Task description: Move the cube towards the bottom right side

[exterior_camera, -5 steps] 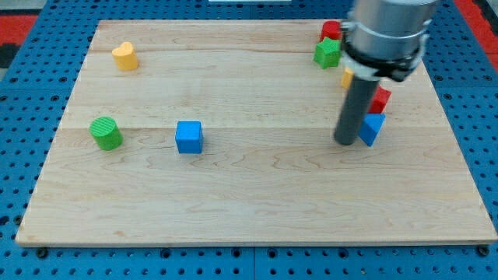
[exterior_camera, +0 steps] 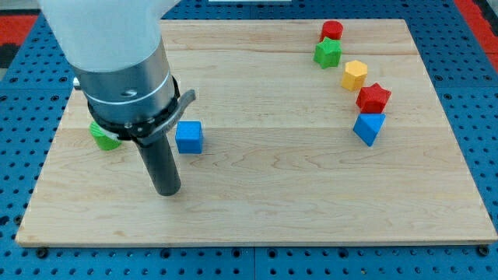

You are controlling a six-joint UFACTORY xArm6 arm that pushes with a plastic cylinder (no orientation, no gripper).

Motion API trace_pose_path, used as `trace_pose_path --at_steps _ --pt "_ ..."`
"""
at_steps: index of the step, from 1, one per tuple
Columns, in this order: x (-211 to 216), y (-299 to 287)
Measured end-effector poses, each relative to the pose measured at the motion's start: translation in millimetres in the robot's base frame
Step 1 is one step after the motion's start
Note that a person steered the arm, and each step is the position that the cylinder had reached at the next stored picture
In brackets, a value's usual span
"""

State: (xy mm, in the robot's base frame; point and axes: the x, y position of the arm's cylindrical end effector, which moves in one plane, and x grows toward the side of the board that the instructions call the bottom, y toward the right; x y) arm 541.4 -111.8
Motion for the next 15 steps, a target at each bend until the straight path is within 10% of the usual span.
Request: trace_pose_path --at_steps 4,15 --pt "-72.5 -25.8" --pt "-80.2 272.2"
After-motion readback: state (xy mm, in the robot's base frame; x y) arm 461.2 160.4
